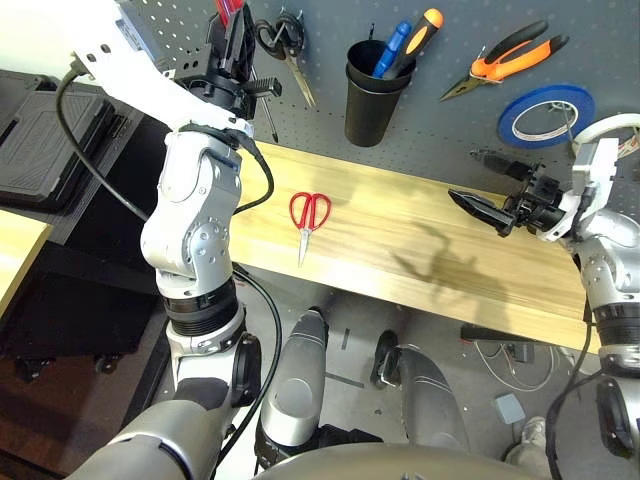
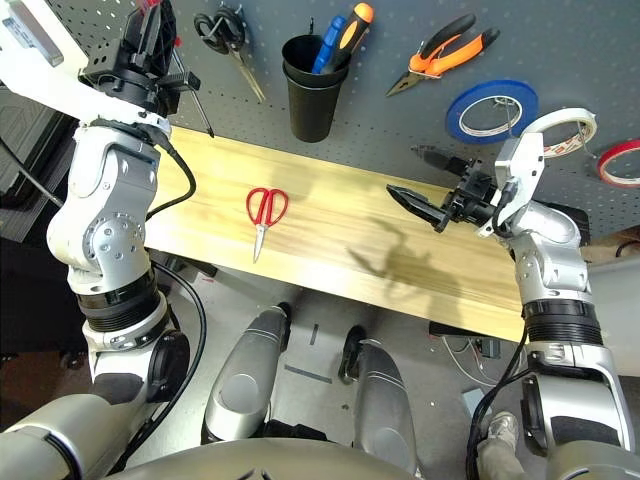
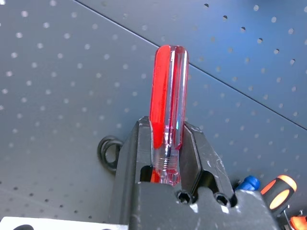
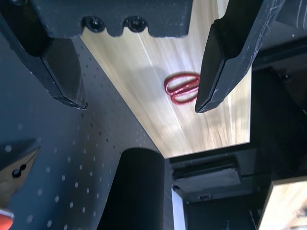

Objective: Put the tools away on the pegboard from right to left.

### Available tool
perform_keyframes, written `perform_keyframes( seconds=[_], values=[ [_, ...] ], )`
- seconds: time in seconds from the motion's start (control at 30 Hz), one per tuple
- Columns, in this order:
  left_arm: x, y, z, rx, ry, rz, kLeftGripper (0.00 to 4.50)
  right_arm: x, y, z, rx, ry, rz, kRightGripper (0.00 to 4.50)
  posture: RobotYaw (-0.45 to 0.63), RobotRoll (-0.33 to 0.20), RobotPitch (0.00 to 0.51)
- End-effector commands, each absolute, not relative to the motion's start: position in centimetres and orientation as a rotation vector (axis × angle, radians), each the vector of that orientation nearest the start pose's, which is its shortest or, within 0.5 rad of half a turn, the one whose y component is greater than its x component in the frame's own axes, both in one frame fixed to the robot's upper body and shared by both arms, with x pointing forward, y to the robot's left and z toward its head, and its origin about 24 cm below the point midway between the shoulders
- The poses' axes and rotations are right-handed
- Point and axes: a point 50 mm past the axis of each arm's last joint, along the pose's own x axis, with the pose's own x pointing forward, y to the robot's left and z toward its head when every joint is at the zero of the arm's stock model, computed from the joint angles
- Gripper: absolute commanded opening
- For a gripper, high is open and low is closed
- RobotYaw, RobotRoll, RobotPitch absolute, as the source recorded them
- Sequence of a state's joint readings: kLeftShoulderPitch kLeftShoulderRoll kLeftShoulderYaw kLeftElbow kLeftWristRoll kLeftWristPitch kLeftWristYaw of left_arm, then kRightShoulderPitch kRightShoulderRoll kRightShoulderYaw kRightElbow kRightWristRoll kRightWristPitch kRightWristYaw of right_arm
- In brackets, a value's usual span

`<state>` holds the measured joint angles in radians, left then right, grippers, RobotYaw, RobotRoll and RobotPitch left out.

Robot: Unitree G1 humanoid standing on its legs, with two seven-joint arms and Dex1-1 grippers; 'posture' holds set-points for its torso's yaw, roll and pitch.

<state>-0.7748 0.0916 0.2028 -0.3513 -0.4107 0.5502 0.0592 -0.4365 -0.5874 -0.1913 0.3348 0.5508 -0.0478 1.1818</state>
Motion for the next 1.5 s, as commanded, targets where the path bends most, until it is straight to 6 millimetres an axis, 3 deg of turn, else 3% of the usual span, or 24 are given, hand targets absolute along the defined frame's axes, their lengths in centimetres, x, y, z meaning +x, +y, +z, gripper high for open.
perform_keyframes(
  seconds=[0.03, 0.47, 0.73, 1.03, 1.5],
  values=[
    [30.3, 12.9, 30.3, -0.305, -0.595, -0.275, 0.8, 29.6, -25.3, 16.1, -0.109, -0.308, 0.943, 4.5, 0.3, 0.0, 0.27],
    [32.2, 9.3, 34.6, -0.406, -0.704, -0.322, 0.8, 30.0, -24.1, 15.7, -0.084, -0.33, 0.924, 4.5, 0.3, 0.0, 0.264],
    [33.0, 7.3, 35.5, -0.416, -0.727, -0.369, 0.8, 30.2, -23.4, 15.8, -0.085, -0.351, 0.915, 4.5, 0.29, 0.0, 0.258],
    [34.3, 5.3, 35.4, -0.388, -0.719, -0.426, 0.8, 30.2, -22.6, 15.7, -0.08, -0.366, 0.909, 4.5, 0.27, 0.0, 0.258],
    [36.0, 3.4, 32.5, -0.316, -0.633, -0.449, 0.8, 30.4, -21.6, 15.3, -0.076, -0.379, 0.896, 4.5, 0.27, 0.0, 0.262]
  ],
)
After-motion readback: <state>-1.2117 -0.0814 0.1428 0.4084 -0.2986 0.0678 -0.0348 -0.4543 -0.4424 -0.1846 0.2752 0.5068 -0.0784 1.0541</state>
